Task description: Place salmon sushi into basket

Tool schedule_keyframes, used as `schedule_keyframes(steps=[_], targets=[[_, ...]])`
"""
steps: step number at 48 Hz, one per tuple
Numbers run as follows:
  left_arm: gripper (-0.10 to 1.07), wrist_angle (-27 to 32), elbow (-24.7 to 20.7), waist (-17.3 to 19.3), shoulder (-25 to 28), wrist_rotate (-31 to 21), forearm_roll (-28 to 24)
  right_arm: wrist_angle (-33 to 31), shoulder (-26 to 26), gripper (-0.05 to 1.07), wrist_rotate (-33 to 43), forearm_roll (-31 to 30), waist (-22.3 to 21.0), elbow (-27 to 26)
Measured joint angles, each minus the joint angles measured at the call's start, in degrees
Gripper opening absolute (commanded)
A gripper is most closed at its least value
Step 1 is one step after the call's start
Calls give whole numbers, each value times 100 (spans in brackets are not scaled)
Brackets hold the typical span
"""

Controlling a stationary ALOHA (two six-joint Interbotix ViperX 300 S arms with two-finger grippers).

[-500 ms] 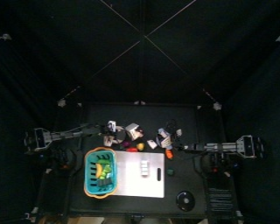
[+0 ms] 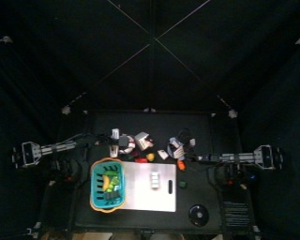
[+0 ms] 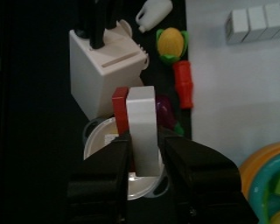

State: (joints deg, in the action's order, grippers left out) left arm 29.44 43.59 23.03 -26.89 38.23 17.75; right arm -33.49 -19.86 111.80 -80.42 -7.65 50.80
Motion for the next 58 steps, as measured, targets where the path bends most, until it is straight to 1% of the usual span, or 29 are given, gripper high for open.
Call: schedule_keyframes(steps=[3,10,16,24,27,32,43,58], targets=[[60,-26,176,-62,-255,18,185,-9,0,94,0,0,-9,9],[60,-79,606,-264,-817,26,396,0,0,94,9,26,-9,9],[60,-97,896,-589,-1266,18,598,0,9,94,9,26,-18,9],[60,-97,1020,-1099,-1661,18,932,-9,9,94,0,35,-18,9],[60,-97,1046,-1222,-1705,18,1063,-9,9,94,0,35,-26,9],[60,-35,1134,-1318,-1714,18,1327,0,0,94,0,35,-18,9],[60,413,1494,-1327,-1723,-18,1635,0,0,94,9,44,-18,9],[62,738,1793,-1301,-1731,-18,1881,0,0,94,0,62,-26,9]])
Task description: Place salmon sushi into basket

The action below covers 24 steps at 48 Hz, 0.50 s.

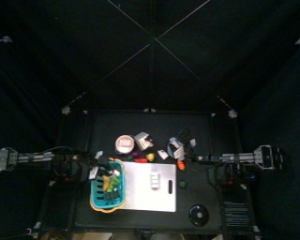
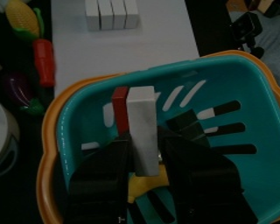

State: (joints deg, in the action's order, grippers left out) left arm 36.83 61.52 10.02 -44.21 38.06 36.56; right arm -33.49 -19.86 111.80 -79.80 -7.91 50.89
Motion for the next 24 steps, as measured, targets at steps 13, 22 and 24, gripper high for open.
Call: schedule_keyframes(steps=[13,22,24], targets=[[71,158,308,325,-9,-114,615,0,9,94,0,0,0,0],[85,193,404,404,-18,-167,826,0,9,94,0,9,0,0],[87,185,413,404,-18,-176,826,-9,9,94,0,0,9,0]])
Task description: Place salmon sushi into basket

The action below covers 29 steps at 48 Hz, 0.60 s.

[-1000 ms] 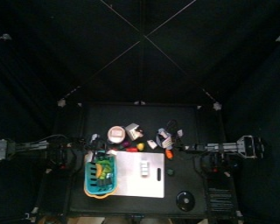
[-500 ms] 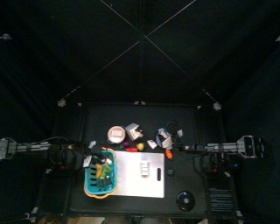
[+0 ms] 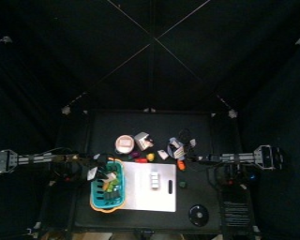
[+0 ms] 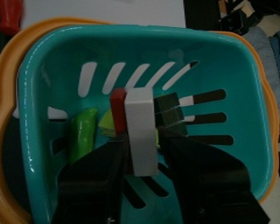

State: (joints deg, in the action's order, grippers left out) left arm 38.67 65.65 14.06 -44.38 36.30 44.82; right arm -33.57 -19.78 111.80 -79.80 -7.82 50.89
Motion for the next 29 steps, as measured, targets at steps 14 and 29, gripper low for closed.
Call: schedule_keyframes(steps=[14,29], targets=[[89,-35,0,26,0,-9,0,9,-9,94,9,9,-9,0],[88,-79,0,35,0,-18,-9,0,-9,94,9,9,9,0]])
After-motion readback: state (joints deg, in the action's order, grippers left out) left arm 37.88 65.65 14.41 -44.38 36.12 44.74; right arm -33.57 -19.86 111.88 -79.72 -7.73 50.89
